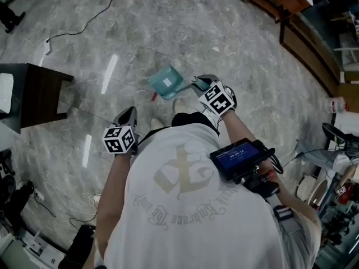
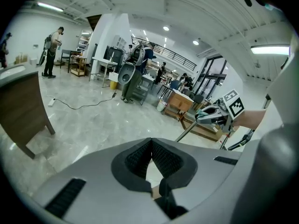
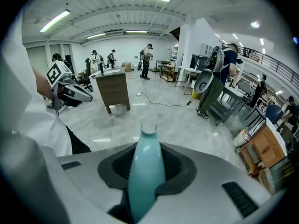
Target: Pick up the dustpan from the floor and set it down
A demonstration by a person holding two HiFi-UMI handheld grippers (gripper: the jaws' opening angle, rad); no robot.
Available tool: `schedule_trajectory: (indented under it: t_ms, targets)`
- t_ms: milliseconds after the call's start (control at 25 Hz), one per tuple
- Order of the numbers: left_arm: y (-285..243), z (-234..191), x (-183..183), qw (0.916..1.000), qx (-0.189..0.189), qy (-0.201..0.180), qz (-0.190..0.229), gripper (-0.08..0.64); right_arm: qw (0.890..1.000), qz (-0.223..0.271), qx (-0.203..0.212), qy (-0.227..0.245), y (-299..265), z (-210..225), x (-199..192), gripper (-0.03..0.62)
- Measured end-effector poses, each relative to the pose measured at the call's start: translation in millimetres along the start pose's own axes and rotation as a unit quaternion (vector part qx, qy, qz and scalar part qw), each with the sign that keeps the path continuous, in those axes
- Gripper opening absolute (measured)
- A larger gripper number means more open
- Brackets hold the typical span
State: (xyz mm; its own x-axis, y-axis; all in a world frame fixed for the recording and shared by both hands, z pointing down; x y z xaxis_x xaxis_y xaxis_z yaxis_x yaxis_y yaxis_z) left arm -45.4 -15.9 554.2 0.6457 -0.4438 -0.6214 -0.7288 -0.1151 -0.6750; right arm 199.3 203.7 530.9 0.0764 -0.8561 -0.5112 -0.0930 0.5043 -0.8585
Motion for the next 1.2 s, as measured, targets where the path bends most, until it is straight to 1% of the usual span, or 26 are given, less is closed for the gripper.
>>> schedule_trajectory:
  t_ms: [320, 440, 560, 680, 760, 920, 1040, 1200]
  targets:
    - [-13.7, 6.3, 22.3, 0.9995, 0.024, 0.017, 0.011, 0.012, 0.998, -0.018, 0.042, 0.041, -35.6, 25.9, 7.6, 0.106]
    - [-16.4, 5.4, 27.3, 0.9987, 0.037, 0.028, 0.018, 0.012, 0.995, -0.029, 0.056, 0.080, -50.8, 30.3, 13.7, 0.106]
    - [-16.8, 4.2, 30.6, 0.9973, 0.055, 0.043, 0.022, 0.012, 0.989, -0.038, 0.072, 0.123, -68.9, 33.3, 18.9, 0.106]
    - [-17.1, 4.4, 31.2, 0.9954, 0.074, 0.056, 0.025, 0.012, 0.984, -0.044, 0.085, 0.147, -86.5, 38.3, 21.1, 0.106]
    - [-17.7, 5.6, 30.6, 0.9943, 0.087, 0.057, 0.022, 0.012, 0.983, -0.046, 0.093, 0.153, -98.4, 43.1, 20.9, 0.106]
    - [-15.3, 10.7, 29.1, 0.9931, 0.104, 0.052, 0.012, 0.012, 0.983, -0.051, 0.105, 0.145, -118.1, 53.2, 20.6, 0.106]
    - [-13.0, 9.9, 29.5, 0.9904, 0.122, 0.064, 0.009, 0.012, 0.982, -0.054, 0.115, 0.142, -135.9, 62.8, 24.1, 0.107]
    - [-26.5, -6.0, 31.9, 0.9849, 0.150, 0.087, 0.005, 0.012, 0.978, -0.059, 0.134, 0.150, -180.1, 76.0, 34.3, 0.106]
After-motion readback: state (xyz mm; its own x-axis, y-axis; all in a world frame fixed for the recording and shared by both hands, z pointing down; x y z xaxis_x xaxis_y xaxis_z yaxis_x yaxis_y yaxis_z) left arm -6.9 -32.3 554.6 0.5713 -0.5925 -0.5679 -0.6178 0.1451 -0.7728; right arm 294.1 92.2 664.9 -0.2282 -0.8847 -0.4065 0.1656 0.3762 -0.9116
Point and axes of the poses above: the fingertips, and each gripper's own axes: y backward along the fingers, z to its right, x out of its top, the point moved 8 cm from there along y, backward along the fingers, and after that the axes turned 5 degrees about -z, right-handed, at the moved point
